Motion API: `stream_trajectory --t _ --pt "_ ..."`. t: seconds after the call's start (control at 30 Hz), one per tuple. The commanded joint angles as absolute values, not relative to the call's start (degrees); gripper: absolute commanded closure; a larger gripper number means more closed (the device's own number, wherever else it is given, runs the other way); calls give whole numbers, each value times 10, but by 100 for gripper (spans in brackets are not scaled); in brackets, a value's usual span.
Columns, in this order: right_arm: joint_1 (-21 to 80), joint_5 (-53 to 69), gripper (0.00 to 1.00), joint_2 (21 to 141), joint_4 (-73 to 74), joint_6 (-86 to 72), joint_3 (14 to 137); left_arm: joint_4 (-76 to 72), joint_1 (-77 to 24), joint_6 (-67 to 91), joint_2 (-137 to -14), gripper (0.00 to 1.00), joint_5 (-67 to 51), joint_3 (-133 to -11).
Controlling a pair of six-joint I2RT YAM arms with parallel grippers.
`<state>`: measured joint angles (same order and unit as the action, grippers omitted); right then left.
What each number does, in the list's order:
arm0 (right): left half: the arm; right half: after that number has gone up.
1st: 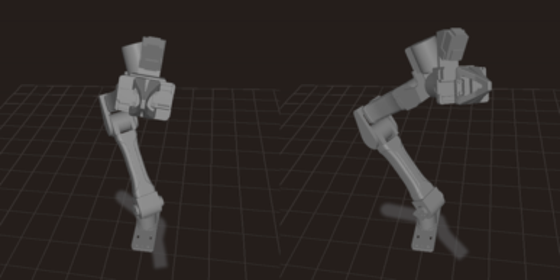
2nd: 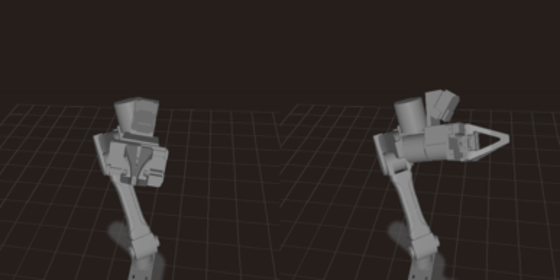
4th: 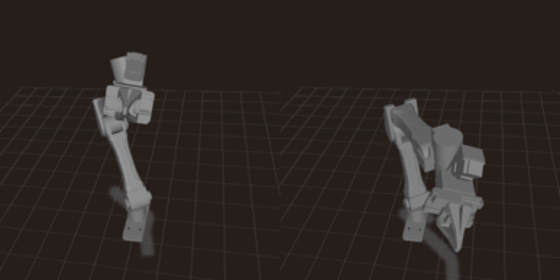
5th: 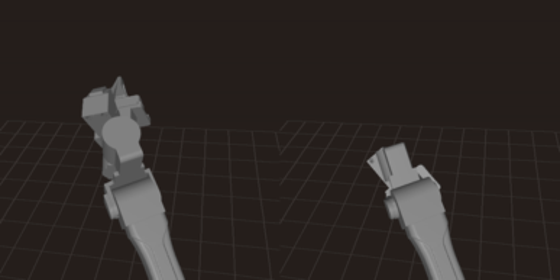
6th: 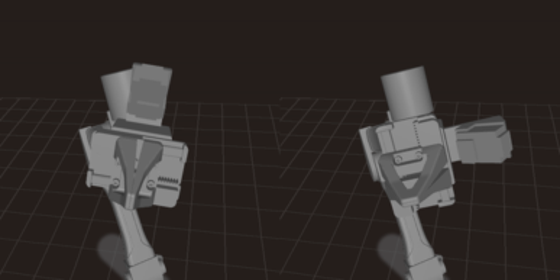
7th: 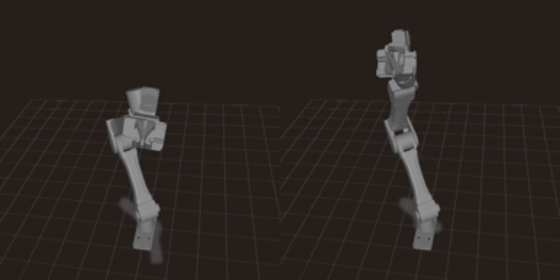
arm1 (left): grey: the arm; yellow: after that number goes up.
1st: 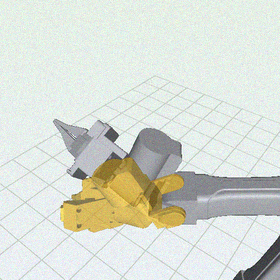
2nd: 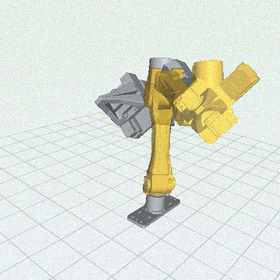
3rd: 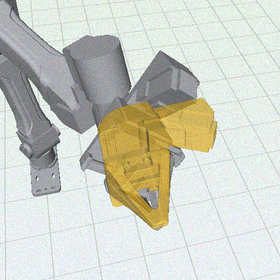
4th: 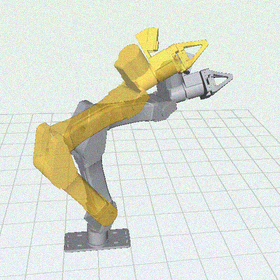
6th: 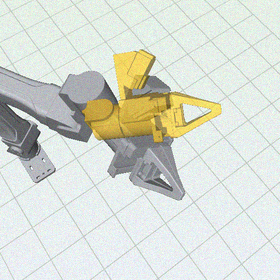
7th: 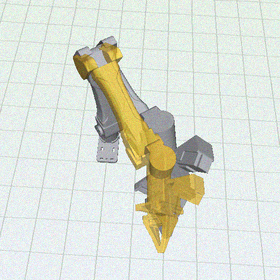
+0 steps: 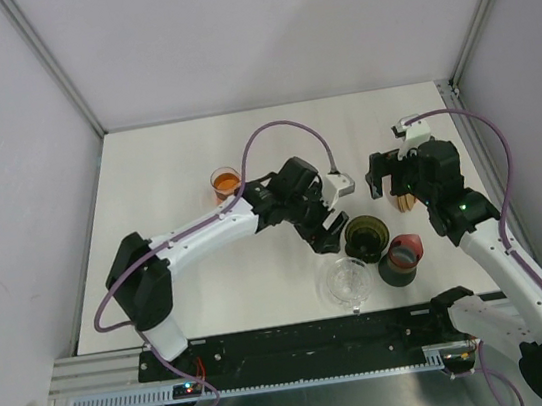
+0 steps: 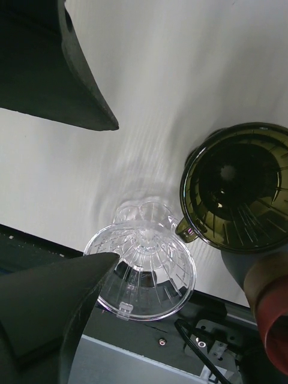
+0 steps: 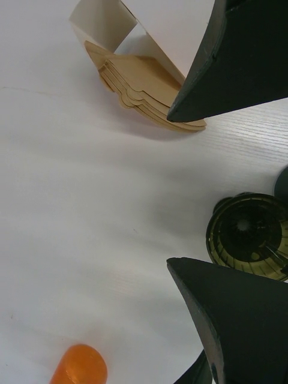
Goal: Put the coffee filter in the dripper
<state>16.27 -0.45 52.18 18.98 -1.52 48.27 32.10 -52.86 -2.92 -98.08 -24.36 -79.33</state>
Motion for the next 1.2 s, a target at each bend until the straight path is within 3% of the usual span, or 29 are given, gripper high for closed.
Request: stream_trajectory --t 0.0,0.23,0.53,0.67,0.87,0.9,1.17 --pt "160 -7 1 520 184 -18 508 313 -559 -34 -989 15 -220 -786" --pt "161 -7 1 519 184 -16 508 292 -575 -37 -1010 26 -180 -767" --pt "159 -7 1 518 184 -16 508 277 -599 -52 -1038 31 -167 -736" --pt "160 2 1 516 181 -15 508 276 -599 -59 -1038 46 -176 -730" --pt "160 36 1 514 174 -12 508 277 -592 -85 -1008 92 -193 -725" --pt "161 39 1 514 173 -12 508 279 -586 -87 -1001 96 -199 -721" --pt "162 52 1 515 165 -12 508 307 -488 -99 -929 100 -255 -705"
